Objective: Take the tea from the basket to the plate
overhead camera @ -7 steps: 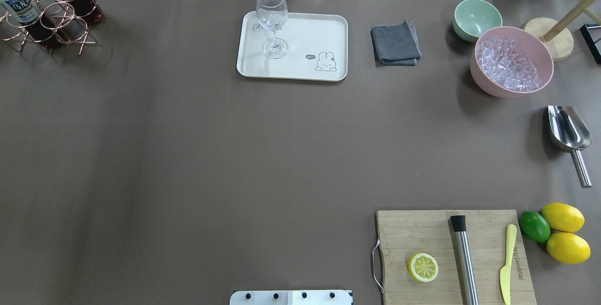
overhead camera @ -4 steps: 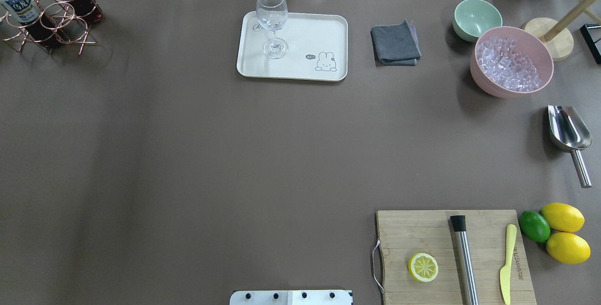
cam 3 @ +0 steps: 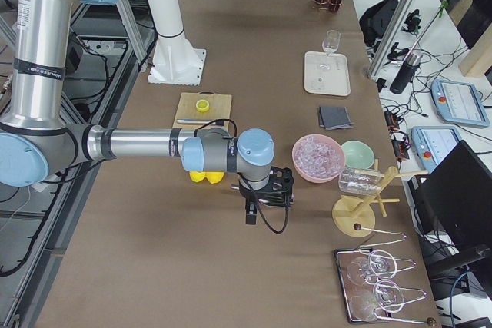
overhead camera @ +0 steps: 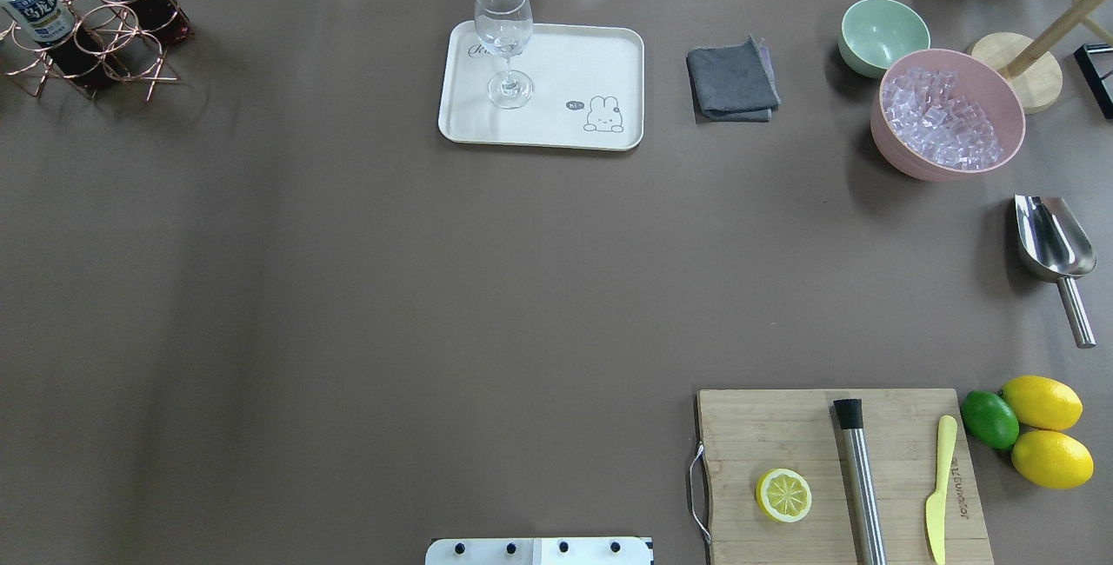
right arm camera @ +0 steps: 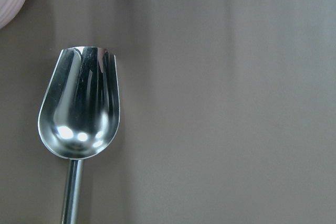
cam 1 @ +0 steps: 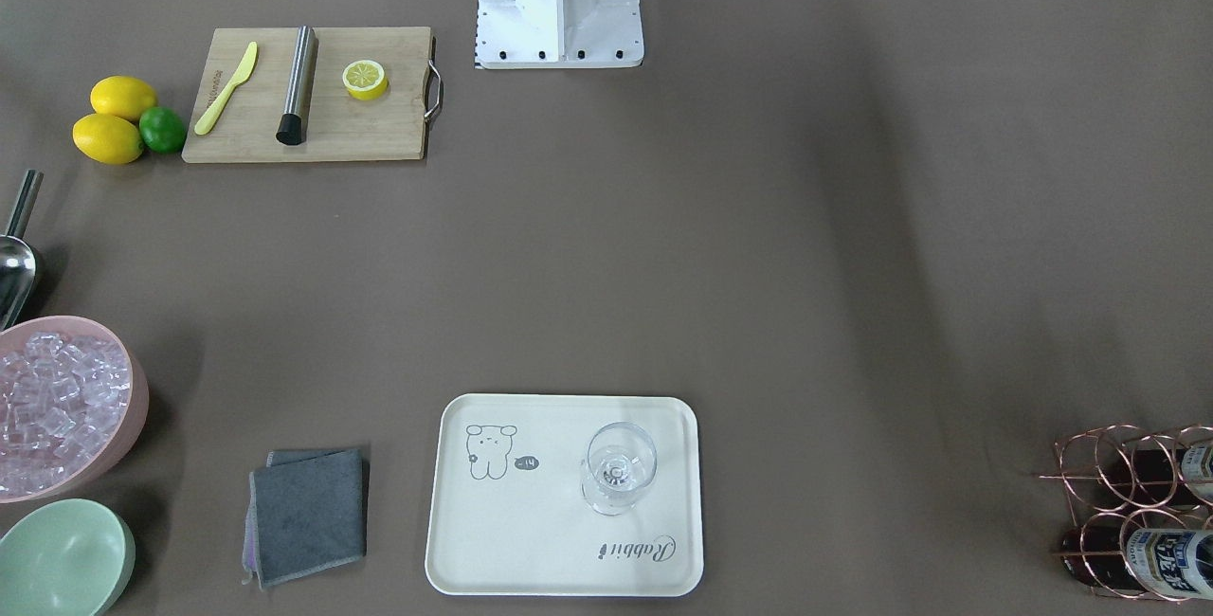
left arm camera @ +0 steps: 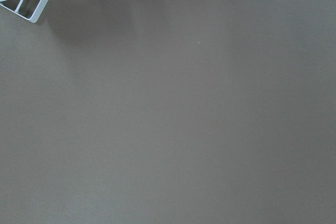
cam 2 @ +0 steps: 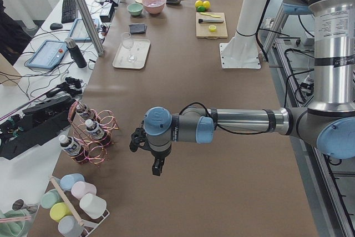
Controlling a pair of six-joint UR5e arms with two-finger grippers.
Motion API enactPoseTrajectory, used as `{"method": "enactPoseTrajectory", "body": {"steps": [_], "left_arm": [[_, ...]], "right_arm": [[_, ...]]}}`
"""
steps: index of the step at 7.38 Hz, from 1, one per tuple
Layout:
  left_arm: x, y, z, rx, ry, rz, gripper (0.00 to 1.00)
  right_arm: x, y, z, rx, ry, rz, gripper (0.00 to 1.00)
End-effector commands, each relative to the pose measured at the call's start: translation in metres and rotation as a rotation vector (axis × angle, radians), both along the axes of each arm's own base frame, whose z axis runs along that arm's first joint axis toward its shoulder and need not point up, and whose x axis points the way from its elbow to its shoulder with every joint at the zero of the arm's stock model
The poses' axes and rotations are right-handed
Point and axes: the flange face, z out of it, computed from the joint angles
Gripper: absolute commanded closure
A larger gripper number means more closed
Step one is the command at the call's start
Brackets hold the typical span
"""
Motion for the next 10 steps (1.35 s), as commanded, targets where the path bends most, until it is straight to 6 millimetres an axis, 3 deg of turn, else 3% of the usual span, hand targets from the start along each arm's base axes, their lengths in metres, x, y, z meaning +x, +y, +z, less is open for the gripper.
{"method": "enactPoseTrajectory", "body": {"steps": [1,4,6,8,10], "left_arm": [[0.000,0.001,0.003,-0.008,-0.004,-0.003,0.02],[-0.001,0.002,0.004,-0.015,-0.003,-0.005,0.02],[-0.001,0.001,0.006,-0.019,-0.008,-0.007,0.02],[-0.003,0.001,0.008,-0.019,-0.031,-0.009,0.02],[-0.003,0.000,0.008,-0.017,-0.031,-0.009,0.02]], "right_arm": [[0.001,0.000,-0.001,0.002,-0.005,0.004,0.00],[0.001,-0.005,-0.012,0.023,-0.015,0.004,0.00],[-0.011,-0.024,-0.050,0.092,-0.089,-0.016,0.00],[-0.050,-0.052,-0.099,0.177,-0.177,-0.100,0.00],[-0.115,-0.089,-0.175,0.320,-0.208,-0.229,0.00]]}}
